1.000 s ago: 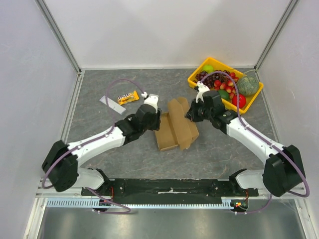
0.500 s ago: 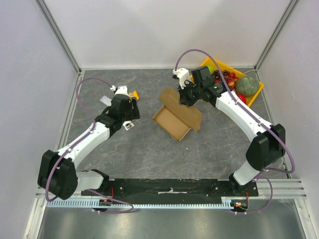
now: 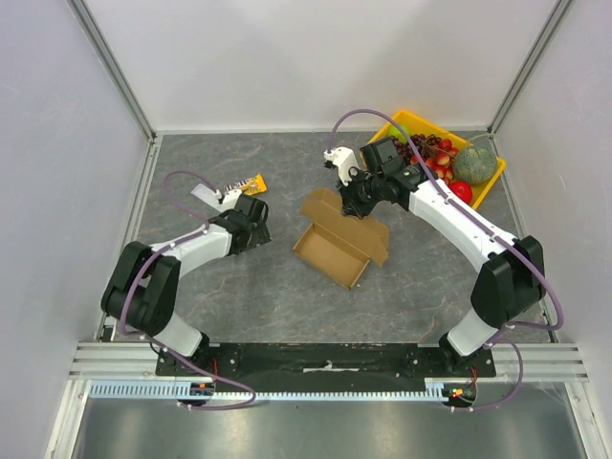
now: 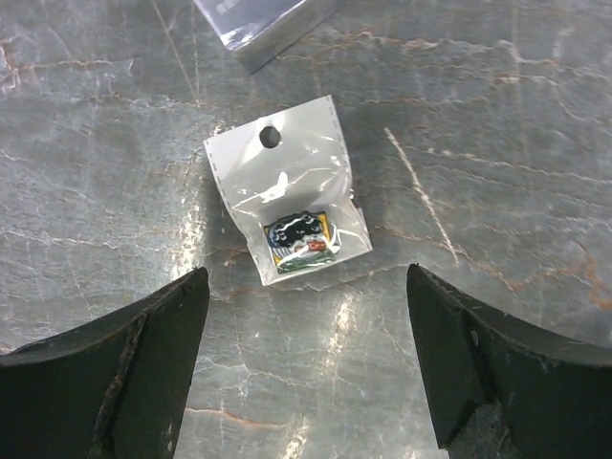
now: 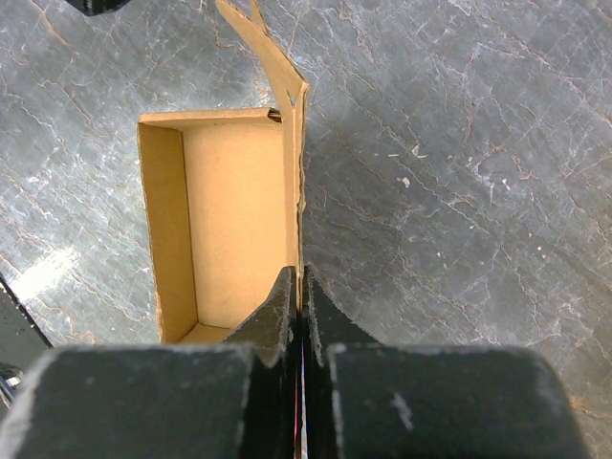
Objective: Fold the paper box
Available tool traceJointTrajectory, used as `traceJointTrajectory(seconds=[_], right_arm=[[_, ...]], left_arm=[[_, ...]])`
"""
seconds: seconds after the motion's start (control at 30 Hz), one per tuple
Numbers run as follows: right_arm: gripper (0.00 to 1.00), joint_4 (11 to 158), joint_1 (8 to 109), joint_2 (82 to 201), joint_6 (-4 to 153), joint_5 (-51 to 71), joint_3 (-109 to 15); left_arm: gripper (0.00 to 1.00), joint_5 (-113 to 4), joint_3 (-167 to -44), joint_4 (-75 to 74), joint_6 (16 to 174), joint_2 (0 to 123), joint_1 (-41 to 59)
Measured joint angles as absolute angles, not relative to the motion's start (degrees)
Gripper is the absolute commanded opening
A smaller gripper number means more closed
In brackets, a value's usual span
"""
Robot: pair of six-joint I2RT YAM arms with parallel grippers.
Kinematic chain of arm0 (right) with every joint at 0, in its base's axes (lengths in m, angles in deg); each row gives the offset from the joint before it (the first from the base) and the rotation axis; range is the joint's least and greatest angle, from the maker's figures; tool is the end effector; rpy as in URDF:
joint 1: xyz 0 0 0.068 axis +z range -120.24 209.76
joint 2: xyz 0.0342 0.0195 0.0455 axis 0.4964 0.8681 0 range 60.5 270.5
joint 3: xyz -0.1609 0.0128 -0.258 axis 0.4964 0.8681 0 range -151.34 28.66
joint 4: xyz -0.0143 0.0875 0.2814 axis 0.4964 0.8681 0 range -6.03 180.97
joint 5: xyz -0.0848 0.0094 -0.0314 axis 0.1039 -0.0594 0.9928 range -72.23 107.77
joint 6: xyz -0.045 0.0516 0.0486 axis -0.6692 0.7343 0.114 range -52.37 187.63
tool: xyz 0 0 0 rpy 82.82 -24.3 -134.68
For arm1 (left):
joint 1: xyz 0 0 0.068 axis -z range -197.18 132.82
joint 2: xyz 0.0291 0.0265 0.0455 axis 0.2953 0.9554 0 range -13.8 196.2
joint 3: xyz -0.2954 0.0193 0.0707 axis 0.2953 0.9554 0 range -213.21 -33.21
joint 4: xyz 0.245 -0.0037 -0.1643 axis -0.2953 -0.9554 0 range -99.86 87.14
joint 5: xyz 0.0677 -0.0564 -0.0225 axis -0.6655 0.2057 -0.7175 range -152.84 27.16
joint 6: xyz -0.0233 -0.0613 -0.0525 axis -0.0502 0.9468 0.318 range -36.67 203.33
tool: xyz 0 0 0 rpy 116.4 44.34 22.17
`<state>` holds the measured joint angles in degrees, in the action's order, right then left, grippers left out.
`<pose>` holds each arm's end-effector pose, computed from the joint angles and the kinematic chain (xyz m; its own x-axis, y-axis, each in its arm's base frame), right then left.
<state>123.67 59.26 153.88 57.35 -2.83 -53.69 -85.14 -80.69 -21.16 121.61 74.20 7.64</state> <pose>0.3482 0.2268 0.3041 -0.5461 -0.5011 -0.6713 -0.7645 0.6257 0.1549 0.3161 -0.1154 0.1515 -0.7397 -0.2895 -0.6075 -0.3163 0.9464 -0.0659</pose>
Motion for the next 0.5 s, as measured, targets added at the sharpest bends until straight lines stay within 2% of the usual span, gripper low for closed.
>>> traceJointTrajectory(seconds=[0.3, 0.5], right_arm=[[0.0, 123.4, 59.4, 153.9, 57.6, -3.4, -53.7], [0.0, 122.9, 59.8, 153.9, 58.2, -3.5, -53.6]], left_arm=[[0.88, -90.3, -81.1, -20.2, 127.6, 78.7, 7.7], [0.73, -93.2, -82.0, -18.8, 128.5, 80.6, 7.6]])
